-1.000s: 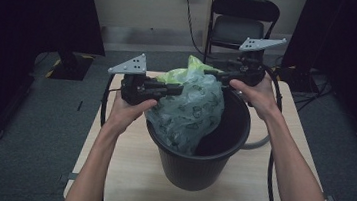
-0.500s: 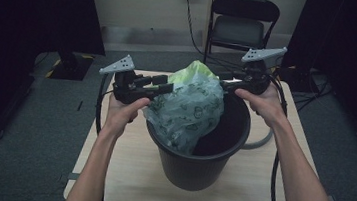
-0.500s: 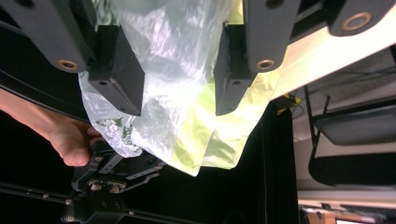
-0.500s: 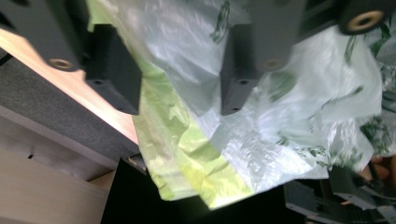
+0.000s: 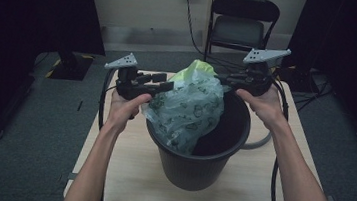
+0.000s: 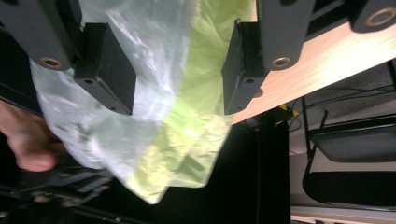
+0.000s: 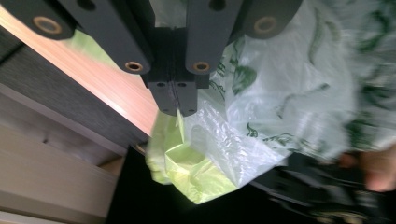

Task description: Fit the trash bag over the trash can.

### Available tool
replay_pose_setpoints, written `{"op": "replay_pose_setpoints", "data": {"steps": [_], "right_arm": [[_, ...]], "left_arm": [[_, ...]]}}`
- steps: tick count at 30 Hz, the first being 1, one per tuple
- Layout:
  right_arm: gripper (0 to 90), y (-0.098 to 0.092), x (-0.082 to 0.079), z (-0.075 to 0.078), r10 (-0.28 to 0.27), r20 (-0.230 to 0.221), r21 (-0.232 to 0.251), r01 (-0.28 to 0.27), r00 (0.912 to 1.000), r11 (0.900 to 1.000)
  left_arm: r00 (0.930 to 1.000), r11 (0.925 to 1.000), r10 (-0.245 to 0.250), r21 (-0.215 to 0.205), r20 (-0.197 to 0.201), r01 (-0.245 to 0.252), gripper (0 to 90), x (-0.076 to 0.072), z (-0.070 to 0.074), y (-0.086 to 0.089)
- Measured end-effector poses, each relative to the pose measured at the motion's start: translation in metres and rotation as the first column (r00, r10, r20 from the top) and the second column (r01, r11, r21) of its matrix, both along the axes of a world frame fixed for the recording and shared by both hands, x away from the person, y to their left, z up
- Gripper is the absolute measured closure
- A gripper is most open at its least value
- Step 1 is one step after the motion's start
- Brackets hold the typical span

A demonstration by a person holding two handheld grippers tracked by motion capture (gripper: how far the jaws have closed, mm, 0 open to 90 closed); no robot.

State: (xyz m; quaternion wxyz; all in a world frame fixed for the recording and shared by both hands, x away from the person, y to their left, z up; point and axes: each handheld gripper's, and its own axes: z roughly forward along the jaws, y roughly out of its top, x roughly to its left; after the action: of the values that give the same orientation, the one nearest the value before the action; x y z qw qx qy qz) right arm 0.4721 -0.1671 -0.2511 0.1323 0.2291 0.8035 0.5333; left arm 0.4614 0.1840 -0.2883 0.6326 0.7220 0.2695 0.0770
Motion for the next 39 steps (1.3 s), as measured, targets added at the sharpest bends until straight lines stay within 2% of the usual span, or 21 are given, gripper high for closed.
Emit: {"op": "replay_pose_setpoints", "data": {"steps": [2,3,6,8,10,11,13,17,18,19,20,22,23,24,25,26,27,32,33,36,39], "right_arm": [[90.0,0.000,-0.004,0.002,0.012,0.004,0.007,-0.012,0.9999,1.000],[90.0,0.001,-0.018,0.005,0.036,0.025,0.010,-0.036,0.9991,0.999],[90.0,0.001,-0.030,0.005,0.055,0.038,0.012,-0.055,0.9978,0.998],[90.0,0.005,-0.037,0.006,0.055,0.036,-0.005,-0.055,0.9978,0.998],[90.0,0.008,-0.039,0.009,0.051,0.042,-0.014,-0.051,0.9978,0.999],[90.0,0.012,-0.042,0.016,0.053,0.049,-0.010,-0.052,0.9974,0.999],[90.0,0.016,-0.044,0.023,0.058,0.063,-0.005,-0.058,0.9964,0.998],[90.0,0.023,-0.046,0.031,0.077,0.071,0.012,-0.078,0.9945,0.997],[90.0,0.025,-0.046,0.031,0.084,0.070,0.009,-0.085,0.9940,0.996],[90.0,0.028,-0.046,0.031,0.091,0.073,0.004,-0.092,0.9932,0.996],[90.0,0.029,-0.047,0.031,0.096,0.072,0.005,-0.096,0.9928,0.995],[90.0,0.030,-0.047,0.030,0.106,0.070,0.004,-0.107,0.9919,0.994],[88.9,0.029,-0.046,0.029,0.107,0.068,0.006,-0.108,0.9919,0.994],[88.9,0.029,-0.046,0.029,0.107,0.068,0.006,-0.108,0.9919,0.994],[80.0,0.027,-0.045,0.027,0.101,0.066,0.018,-0.102,0.9928,0.995],[80.0,0.027,-0.045,0.027,0.101,0.066,0.018,-0.102,0.9928,0.995],[73.4,0.025,-0.044,0.027,0.084,0.057,0.033,-0.086,0.9948,0.996],[66.5,0.023,-0.040,0.028,0.078,0.056,0.057,-0.081,0.9954,0.995],[60.4,0.024,-0.035,0.029,0.072,0.048,0.068,-0.075,0.9963,0.995],[57.4,0.027,-0.029,0.031,0.062,0.040,0.077,-0.065,0.9973,0.995],[47.7,0.040,-0.016,0.038,0.051,0.034,0.083,-0.053,0.9982,0.995]], "left_arm": [[1.0000,1.0000,-0.009,-0.003,0.003,0.009,43.8,-0.001,0.004,0.001],[0.9993,0.9997,-0.025,-0.005,0.026,0.025,41.6,-0.007,0.010,0.003],[0.9981,0.9996,-0.029,0.001,0.055,0.029,39.4,-0.015,0.017,0.003],[0.9926,0.9983,-0.059,0.010,0.106,0.058,38.9,-0.027,0.030,-0.006],[0.9903,0.9975,-0.069,0.022,0.121,0.067,37.8,-0.031,0.034,-0.012],[0.9869,0.9961,-0.082,0.045,0.139,0.076,36.6,-0.035,0.041,-0.021],[0.9851,0.9948,-0.096,0.048,0.143,0.090,35.8,-0.036,0.044,-0.026],[0.9855,0.9928,-0.119,-0.003,0.121,0.120,34.5,-0.029,0.050,-0.033],[0.9865,0.9935,-0.113,0.000,0.118,0.114,34.6,-0.029,0.050,-0.034],[0.9862,0.9936,-0.112,0.008,0.122,0.112,39.7,-0.029,0.049,-0.034],[0.9856,0.9935,-0.113,0.021,0.126,0.111,52.5,-0.029,0.049,-0.034],[0.9798,0.9893,-0.145,0.030,0.137,0.142,70.7,-0.031,0.047,-0.033],[0.9757,0.9875,-0.157,0.035,0.153,0.154,77.3,-0.032,0.045,-0.032],[0.9757,0.9875,-0.157,0.035,0.153,0.154,82.1,-0.032,0.045,-0.032],[0.9741,0.9863,-0.165,0.018,0.155,0.164,84.8,-0.033,0.042,-0.029],[0.9741,0.9863,-0.165,0.018,0.155,0.164,86.3,-0.033,0.042,-0.029],[0.9743,0.9863,-0.165,0.030,0.154,0.162,87.0,-0.033,0.038,-0.026],[0.9761,0.9875,-0.155,0.052,0.152,0.149,88.0,-0.033,0.031,-0.021],[0.9757,0.9871,-0.158,0.054,0.152,0.151,88.0,-0.033,0.029,-0.020],[0.9740,0.9857,-0.166,0.057,0.155,0.159,88.2,-0.033,0.028,-0.020],[0.9718,0.9843,-0.173,0.063,0.160,0.165,88.5,-0.035,0.028,-0.022]]}}
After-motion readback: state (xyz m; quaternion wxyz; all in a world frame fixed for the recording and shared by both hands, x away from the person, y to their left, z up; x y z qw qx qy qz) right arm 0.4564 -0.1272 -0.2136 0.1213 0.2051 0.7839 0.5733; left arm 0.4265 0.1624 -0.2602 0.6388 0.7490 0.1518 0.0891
